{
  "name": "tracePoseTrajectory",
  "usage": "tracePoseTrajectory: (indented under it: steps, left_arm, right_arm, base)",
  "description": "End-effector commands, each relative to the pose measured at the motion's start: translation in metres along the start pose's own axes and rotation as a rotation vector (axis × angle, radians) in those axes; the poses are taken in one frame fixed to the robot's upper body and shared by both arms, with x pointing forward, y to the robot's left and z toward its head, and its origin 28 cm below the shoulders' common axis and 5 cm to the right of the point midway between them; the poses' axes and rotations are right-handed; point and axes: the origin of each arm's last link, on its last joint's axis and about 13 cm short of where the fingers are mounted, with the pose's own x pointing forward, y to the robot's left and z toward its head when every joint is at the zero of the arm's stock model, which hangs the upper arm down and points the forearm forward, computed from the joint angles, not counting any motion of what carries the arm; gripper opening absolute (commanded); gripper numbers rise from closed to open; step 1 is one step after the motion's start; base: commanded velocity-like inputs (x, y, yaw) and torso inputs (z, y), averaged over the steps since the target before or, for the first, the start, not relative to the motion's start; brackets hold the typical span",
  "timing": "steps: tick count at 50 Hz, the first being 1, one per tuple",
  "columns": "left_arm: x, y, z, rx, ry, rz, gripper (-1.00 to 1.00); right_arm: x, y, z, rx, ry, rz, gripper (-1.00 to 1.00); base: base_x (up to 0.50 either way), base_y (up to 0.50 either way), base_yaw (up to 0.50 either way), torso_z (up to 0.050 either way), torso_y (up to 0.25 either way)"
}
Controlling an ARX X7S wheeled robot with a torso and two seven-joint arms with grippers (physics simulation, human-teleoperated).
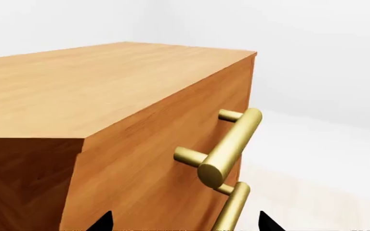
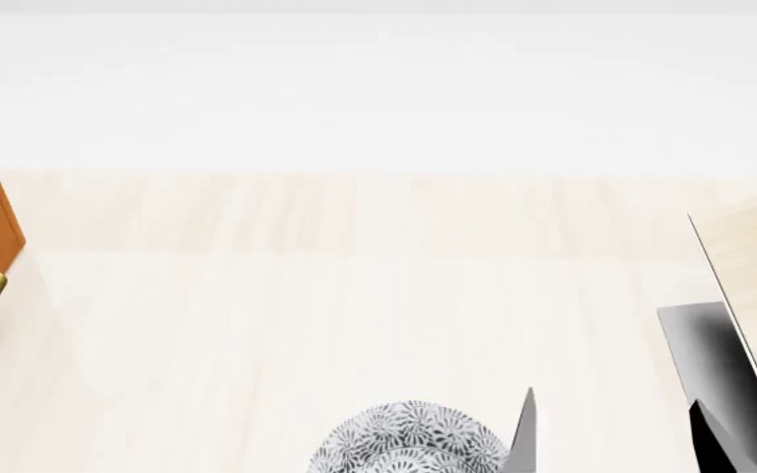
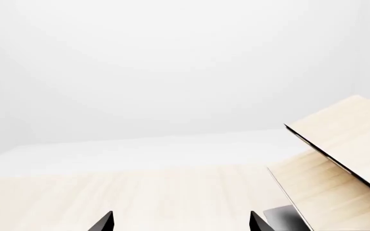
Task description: Close the top drawer of the cabinet and put the bowl on top of it.
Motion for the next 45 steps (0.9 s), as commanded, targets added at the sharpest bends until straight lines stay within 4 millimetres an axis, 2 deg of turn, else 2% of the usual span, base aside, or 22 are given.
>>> tracePoseTrajectory:
  steps: [1,21,30,38,45]
  left_arm:
    - [-0.006,0.004,-0.003,0.060,0.002,-0.003,1.00]
    - [-0.063,-0.009,0.015,0.042,-0.046,-0.246,1.00]
    - [-0.078,-0.014,0.012,0.066,-0.057,-0.318,1.00]
    - [-0.105,-0.015,0.011,0.087,-0.063,-0.429,1.00]
    - [-0.118,-0.014,0.010,0.090,-0.064,-0.477,1.00]
  right_arm:
    - [0.000,-0.001,-0.001,0.004,0.002,-0.002,1.00]
    - [-0.002,0.001,0.001,0.007,-0.001,0.007,1.00]
    - [-0.002,0.002,0.002,0.009,-0.002,0.008,1.00]
    - [-0.001,0.002,0.000,-0.003,-0.001,-0.004,1.00]
    - [0.001,0.003,0.001,-0.027,0.005,-0.037,1.00]
  base:
    - [0.00,0.00,0.00,0.000,0.000]
    - [0.00,0.00,0.00,0.000,0.000]
    - [0.00,0.00,0.00,0.000,0.000]
    - [0.00,0.00,0.00,0.000,0.000]
    - [0.00,0.00,0.00,0.000,0.000]
